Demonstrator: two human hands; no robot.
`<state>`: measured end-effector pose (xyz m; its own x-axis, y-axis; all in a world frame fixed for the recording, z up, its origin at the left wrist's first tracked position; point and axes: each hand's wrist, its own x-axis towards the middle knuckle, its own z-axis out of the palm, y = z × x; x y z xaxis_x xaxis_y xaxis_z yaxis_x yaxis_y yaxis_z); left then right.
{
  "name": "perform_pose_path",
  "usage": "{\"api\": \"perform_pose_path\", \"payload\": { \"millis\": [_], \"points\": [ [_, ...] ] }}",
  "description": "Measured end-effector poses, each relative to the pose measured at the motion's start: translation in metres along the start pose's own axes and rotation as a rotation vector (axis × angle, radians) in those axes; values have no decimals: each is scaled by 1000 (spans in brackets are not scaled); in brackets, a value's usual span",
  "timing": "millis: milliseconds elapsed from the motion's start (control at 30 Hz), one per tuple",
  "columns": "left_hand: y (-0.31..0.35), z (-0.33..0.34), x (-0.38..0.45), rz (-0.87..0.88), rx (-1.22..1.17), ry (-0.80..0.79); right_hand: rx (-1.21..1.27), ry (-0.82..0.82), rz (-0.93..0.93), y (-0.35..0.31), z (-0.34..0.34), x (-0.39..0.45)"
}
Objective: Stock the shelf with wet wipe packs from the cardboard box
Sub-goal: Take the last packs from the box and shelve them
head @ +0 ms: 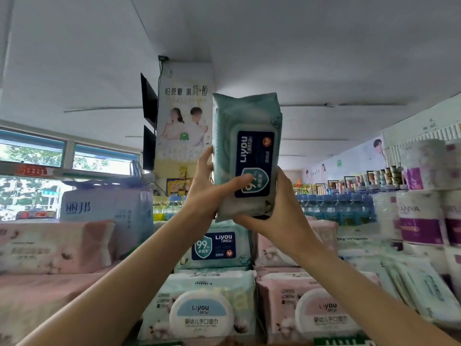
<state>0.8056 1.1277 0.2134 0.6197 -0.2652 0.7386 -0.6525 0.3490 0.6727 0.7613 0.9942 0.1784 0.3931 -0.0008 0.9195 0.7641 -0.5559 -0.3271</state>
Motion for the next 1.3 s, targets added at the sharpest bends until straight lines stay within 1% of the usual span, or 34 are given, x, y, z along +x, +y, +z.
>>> {"api": "perform_pose_path", "payload": {
  "millis": [100,200,233,333,367,433,467,533,600,633,700,767,800,867,900,933,1033,1100,1133,1200,1233,1300],
  "points": [
    [9,-10,-1,-70,-101,-26,-222,-59,-53,-7,2,-1],
    [25,-24,1,-132,-28,-24,-489,-168,-80,-11,-4,4],
    [31,-28,2,-149,36,-26,-603,-145,-122,-12,-7,7],
    [55,-39,0,-190,298,-51,-942,93,-422,-20,-12,18],
    [62,-43,-1,-199,404,-73,-1043,121,-489,-23,-9,22],
    [70,-51,-5,-223,604,-154,-1205,59,-544,-23,1,28],
    [73,-55,-8,-244,693,-208,-1240,17,-560,-22,6,30],
    [76,-61,-12,-285,847,-302,-1265,-39,-615,-15,17,28],
    [76,-67,-13,-312,958,-362,-1269,-39,-631,-12,26,18],
    [74,-70,-11,-318,994,-391,-1276,-26,-604,-9,31,13],
    [67,-73,-5,-287,1057,-438,-1289,-20,-478,-2,41,6],
    [54,-75,-3,-219,1133,-431,-1252,-90,-293,6,50,-1],
    [44,-76,-4,-184,1189,-430,-1231,-165,-206,9,55,-4],
    [20,-80,-11,-139,1367,-483,-1259,-384,-56,11,65,-13],
    [5,-84,-16,-132,1451,-515,-1269,-504,-2,12,69,-17],
    [-6,-89,-20,-135,1488,-526,-1264,-586,32,12,71,-19],
    [-16,-101,-20,-136,1430,-464,-1231,-695,90,1,69,-6],
    [-13,-98,-22,-133,1438,-456,-1226,-716,125,-6,65,-2],
    [-13,-93,-27,-95,1483,-440,-1231,-701,129,-7,64,-6],
    [-16,-80,-43,65,1564,-385,-1222,-624,111,-10,65,-20],
    [-19,-71,-53,155,1554,-363,-1195,-575,110,-12,64,-29],
    [-26,-53,-68,289,1459,-326,-1136,-481,142,-17,55,-45]
  ]
}}
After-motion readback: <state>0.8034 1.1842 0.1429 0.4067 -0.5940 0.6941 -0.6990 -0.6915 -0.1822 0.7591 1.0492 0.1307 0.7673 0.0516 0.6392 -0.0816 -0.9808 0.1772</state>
